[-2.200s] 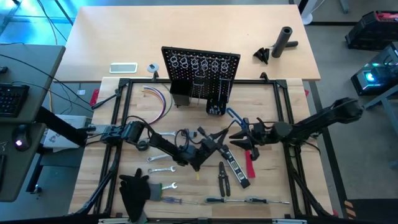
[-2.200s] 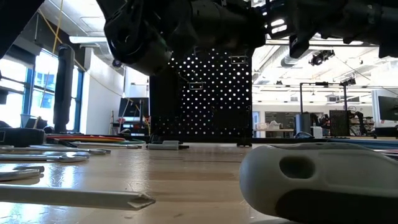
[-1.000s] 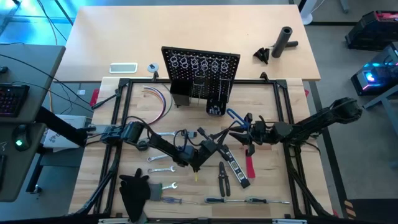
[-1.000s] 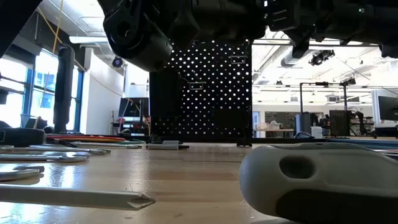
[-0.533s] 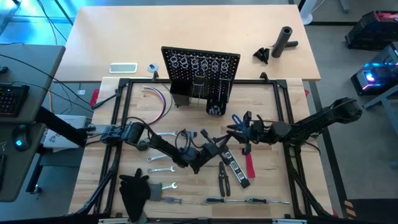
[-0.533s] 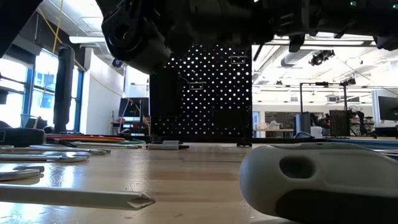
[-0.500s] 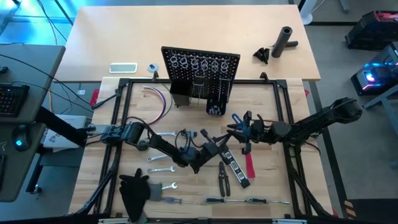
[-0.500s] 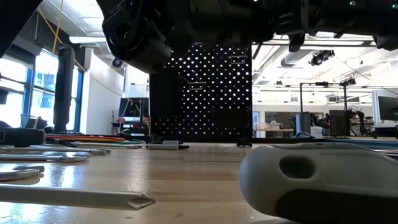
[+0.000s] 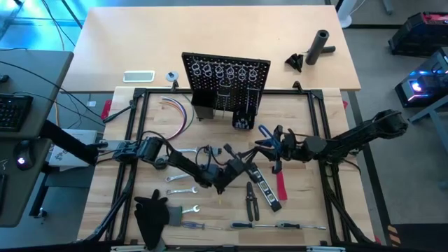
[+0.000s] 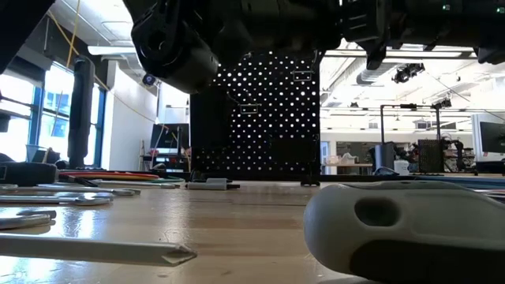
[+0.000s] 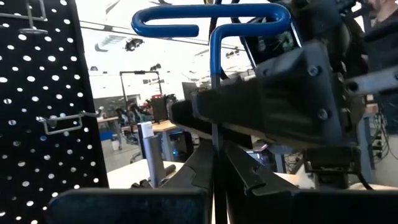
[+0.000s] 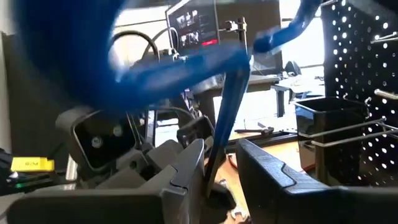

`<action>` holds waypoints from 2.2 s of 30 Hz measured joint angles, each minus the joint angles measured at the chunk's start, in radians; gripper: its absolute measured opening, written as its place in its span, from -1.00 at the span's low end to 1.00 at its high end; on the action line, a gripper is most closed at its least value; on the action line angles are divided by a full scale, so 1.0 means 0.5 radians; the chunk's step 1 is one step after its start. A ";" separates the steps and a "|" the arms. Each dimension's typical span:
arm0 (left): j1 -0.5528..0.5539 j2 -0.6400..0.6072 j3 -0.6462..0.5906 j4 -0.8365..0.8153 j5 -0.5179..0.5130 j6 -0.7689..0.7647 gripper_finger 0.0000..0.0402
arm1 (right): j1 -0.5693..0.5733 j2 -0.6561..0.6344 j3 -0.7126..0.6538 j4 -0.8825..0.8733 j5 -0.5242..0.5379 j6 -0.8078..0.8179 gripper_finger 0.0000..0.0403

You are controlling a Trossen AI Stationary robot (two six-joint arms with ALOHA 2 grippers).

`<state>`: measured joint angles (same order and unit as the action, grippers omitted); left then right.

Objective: Hang tools onto peg board
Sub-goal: Hang the blue pick tool on the black pegboard

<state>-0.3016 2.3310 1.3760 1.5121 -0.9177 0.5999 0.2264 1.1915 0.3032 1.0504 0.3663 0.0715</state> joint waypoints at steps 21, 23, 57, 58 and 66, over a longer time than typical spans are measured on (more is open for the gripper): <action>0.000 -0.008 0.000 0.022 -0.024 0.070 -0.96 | 0.001 0.002 -0.005 0.010 -0.051 -0.093 -0.94; 0.001 -0.008 0.001 0.009 -0.029 0.056 -0.96 | -0.007 0.002 -0.006 0.008 -0.053 -0.091 -0.94; 0.103 -0.479 -0.024 -1.556 0.663 -0.839 -0.25 | 0.021 -0.447 -0.006 -0.635 -0.417 -0.265 -1.00; 0.124 -0.479 -0.024 -1.571 0.762 -0.882 -0.25 | 0.021 -0.471 -0.006 -0.659 -0.457 -0.265 -1.00; 0.271 -0.475 -0.026 -1.668 1.368 -1.132 -0.27 | 0.021 -0.624 -0.006 -0.904 -0.594 -0.243 -1.00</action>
<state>-0.1662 2.0937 1.3632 0.6781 -0.2335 0.0338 0.2367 0.8798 0.3004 0.5985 0.0692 -0.0500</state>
